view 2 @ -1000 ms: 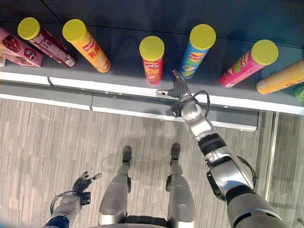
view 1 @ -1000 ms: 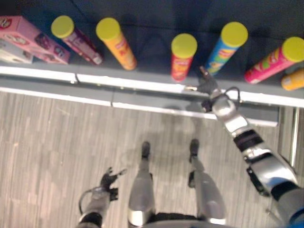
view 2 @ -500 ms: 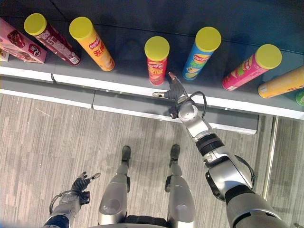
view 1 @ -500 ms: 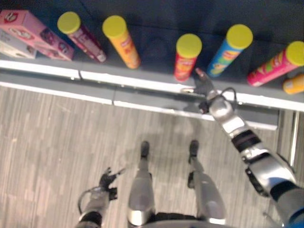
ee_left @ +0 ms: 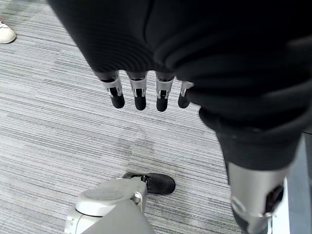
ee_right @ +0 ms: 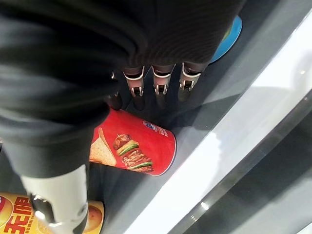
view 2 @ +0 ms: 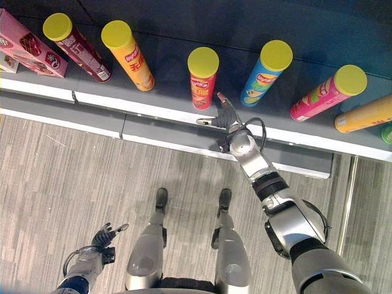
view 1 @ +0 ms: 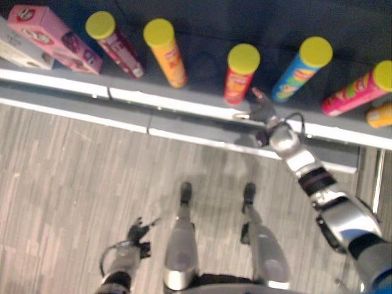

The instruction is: Put the goods on the table back onto the shelves and tidy them up.

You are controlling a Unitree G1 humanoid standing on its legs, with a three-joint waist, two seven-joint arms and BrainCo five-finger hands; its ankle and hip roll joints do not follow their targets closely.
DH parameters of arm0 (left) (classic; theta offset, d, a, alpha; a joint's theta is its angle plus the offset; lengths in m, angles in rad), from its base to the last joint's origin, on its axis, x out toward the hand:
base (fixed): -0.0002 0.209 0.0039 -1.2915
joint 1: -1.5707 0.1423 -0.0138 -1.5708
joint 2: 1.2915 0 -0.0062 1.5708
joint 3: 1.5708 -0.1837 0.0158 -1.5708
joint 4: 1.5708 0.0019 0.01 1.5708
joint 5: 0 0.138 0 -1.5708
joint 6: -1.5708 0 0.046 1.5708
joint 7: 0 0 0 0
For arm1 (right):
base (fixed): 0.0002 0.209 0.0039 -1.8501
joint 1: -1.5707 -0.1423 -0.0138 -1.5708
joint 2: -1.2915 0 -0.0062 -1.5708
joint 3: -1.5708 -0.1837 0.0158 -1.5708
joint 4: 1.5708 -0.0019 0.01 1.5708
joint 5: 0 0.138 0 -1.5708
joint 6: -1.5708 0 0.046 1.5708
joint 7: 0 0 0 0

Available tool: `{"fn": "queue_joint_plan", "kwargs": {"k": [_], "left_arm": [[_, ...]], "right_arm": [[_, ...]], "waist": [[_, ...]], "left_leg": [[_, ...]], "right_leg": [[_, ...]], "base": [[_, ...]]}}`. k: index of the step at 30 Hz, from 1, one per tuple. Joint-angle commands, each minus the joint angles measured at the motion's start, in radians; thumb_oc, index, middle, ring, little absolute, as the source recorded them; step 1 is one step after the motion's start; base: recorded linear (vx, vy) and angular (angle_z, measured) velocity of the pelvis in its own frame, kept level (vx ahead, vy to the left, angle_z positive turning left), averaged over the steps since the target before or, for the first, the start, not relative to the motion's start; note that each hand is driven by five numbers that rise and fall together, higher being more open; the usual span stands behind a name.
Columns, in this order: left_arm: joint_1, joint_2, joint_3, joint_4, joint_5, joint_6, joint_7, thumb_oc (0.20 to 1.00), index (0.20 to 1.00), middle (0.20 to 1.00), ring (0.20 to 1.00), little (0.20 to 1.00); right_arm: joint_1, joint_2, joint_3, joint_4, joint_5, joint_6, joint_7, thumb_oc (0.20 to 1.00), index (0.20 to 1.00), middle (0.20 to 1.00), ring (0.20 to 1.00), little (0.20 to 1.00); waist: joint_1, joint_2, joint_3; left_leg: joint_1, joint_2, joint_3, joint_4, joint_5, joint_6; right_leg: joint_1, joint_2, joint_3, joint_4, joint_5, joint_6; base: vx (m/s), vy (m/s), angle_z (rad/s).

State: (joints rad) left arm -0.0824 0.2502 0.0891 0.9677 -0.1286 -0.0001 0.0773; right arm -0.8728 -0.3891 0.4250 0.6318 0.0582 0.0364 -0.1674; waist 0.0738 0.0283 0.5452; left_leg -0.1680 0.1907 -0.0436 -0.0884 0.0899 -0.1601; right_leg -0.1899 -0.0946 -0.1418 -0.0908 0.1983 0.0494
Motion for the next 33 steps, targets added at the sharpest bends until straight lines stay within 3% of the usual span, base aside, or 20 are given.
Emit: {"fn": "queue_joint_plan", "kwargs": {"k": [1,22,33], "left_arm": [[0.048,0.034,-0.015,0.012,0.013,-0.001,0.020,1.000,1.000,1.000,1.000,1.000],[0.040,0.019,-0.028,0.017,0.021,0.005,0.019,1.000,1.000,1.000,1.000,1.000],[0.001,0.033,-0.058,0.038,0.021,0.015,0.011,1.000,1.000,1.000,1.000,1.000]], "right_arm": [[-0.156,0.010,0.039,0.042,-0.012,-0.026,-0.021,1.000,1.000,1.000,1.000,1.000],[-0.189,-0.025,0.079,0.104,-0.017,-0.023,-0.026,1.000,1.000,1.000,1.000,1.000],[-0.100,-0.058,0.064,0.117,0.005,-0.021,0.001,1.000,1.000,1.000,1.000,1.000]], "waist": [[0.028,0.037,-0.025],[0.020,0.049,-0.025],[-0.021,0.055,-0.025]], "left_leg": [[0.069,0.024,0.065,0.001,-0.104,0.046],[0.088,0.022,0.061,0.001,-0.107,0.044],[0.172,0.012,0.068,0.001,-0.104,0.047]], "right_leg": [[-0.108,-0.182,0.105,0.185,-0.016,0.064],[-0.083,-0.177,0.097,0.180,-0.017,0.069],[0.022,-0.165,0.077,0.135,-0.034,0.057]], "base": [[0.02,0.009,0.08],[0.00,0.001,0.01],[0.00,-0.015,0.00]]}}
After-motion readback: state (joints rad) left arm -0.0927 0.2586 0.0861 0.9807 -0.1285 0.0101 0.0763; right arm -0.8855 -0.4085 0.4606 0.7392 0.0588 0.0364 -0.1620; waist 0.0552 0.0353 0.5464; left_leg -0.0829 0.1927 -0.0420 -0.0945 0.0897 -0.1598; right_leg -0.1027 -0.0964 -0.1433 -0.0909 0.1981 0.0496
